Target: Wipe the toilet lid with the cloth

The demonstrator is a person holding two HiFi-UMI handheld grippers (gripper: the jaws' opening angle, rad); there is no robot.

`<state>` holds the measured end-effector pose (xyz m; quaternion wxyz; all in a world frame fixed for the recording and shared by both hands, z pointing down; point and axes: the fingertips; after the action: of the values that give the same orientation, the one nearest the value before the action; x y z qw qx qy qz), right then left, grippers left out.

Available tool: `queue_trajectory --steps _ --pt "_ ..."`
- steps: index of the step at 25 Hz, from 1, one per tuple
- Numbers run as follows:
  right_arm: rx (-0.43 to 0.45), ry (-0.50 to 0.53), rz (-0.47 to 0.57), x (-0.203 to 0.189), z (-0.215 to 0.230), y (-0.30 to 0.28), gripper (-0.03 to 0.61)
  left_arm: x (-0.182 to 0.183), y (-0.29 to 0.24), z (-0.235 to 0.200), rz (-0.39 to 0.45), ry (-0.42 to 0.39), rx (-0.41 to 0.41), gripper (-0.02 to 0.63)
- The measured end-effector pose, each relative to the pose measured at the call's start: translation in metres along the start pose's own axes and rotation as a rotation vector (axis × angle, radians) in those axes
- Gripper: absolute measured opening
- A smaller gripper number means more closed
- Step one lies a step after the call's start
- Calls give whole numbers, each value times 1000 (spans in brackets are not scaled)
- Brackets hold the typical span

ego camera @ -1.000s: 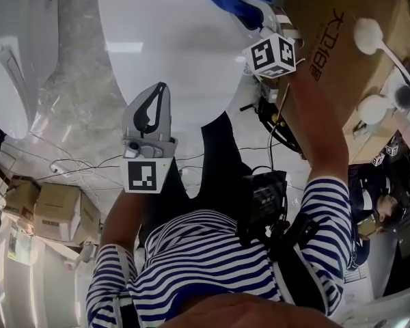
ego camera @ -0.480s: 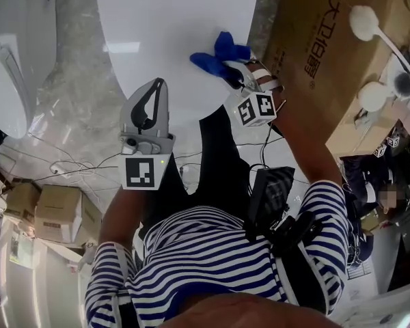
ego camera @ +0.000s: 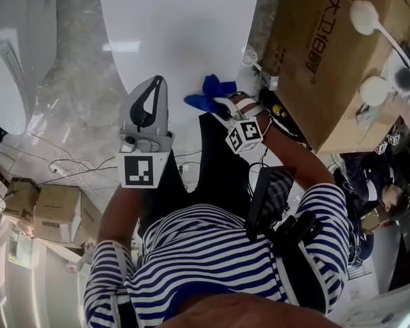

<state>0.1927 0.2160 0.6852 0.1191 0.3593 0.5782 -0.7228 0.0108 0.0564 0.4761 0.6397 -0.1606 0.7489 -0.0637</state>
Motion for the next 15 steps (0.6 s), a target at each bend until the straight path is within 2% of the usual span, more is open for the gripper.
queue_trajectory --steps 4,9,12,15 --pt "66 10 6 9 -37 -9 120 2 7 -3 4 -2 0 3" --pt "100 11 13 9 -57 -16 120 -3 10 0 -2 2 1 3" --pt "92 15 21 12 -55 -15 121 -2 11 0 3 -2 -1 3" --pt "47 -15 39 22 -41 -5 121 2 13 0 8 -3 3 3"
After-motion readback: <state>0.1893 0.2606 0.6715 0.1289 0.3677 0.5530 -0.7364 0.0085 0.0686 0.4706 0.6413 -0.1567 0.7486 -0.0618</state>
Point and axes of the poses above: the fingertips, and each gripper's own axes: y backward along the fingers, z to its right, x out of its top, and after that the axes turned 7 degrees about z, right-handed
